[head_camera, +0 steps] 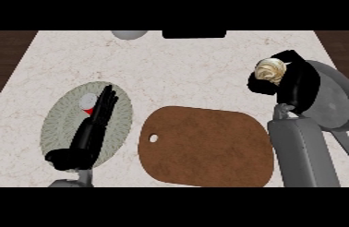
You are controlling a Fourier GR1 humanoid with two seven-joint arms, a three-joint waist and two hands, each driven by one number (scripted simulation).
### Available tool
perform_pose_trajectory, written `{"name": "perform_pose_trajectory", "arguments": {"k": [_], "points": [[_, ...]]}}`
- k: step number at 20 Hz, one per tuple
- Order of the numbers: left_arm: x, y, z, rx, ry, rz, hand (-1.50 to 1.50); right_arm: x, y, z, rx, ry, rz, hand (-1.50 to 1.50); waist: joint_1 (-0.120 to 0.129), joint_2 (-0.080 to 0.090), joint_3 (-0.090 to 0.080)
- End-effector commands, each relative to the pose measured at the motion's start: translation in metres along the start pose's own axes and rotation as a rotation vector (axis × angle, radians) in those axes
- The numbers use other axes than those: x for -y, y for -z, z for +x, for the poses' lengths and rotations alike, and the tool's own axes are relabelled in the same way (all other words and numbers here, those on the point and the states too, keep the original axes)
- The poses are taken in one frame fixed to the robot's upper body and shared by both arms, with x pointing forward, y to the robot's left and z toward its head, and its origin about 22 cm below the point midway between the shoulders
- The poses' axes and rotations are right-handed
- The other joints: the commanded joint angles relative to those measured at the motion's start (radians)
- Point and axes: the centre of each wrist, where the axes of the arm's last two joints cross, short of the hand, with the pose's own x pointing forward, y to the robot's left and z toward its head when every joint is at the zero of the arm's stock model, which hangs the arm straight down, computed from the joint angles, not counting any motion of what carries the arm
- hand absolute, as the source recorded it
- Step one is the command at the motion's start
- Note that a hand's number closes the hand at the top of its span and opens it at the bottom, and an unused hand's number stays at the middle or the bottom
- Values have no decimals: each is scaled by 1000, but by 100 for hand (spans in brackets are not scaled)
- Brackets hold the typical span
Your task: Pick the cupcake from the cutting board and place it in the pan
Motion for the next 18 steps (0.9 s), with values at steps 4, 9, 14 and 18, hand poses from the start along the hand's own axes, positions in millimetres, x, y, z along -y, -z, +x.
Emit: {"name": "perform_pose_trajectory", "arguments": {"k": [4, 9, 14, 18], "points": [[22, -18, -9, 5, 3, -10, 0, 23, 33, -64, -48, -35, -150, 150, 16, 5, 0], [10, 7, 3, 1, -8, -23, 0, 30, 64, -123, -39, -156, -300, 150, 20, 8, 1], [13, 11, 8, 33, -25, -31, 0, 47, 111, -140, -72, -52, -413, 150, 30, 12, 2], [23, -1, 8, 16, -26, -30, 0, 43, 128, -161, -94, -62, -431, 150, 46, 15, 3]]}}
